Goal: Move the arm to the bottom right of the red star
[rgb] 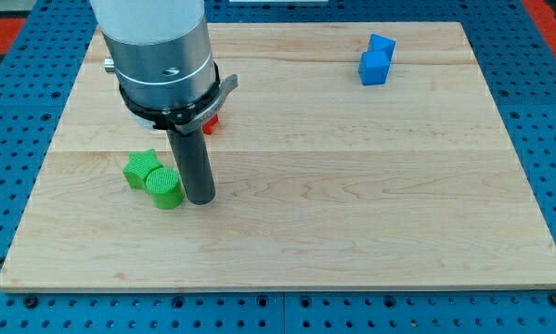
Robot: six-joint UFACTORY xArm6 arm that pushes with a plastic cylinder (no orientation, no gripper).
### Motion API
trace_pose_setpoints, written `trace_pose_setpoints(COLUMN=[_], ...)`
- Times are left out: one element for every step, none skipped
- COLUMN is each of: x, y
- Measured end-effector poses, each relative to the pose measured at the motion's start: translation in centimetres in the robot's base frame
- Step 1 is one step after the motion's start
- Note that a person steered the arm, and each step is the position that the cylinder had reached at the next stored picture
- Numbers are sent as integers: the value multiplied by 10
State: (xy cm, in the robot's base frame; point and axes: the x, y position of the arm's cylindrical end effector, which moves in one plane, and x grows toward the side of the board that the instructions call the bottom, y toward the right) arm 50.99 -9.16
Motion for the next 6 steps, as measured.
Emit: trace_pose_setpoints(x=[0,0,-7,-29,-72,-99], y=[-5,1,47,85,53,-2])
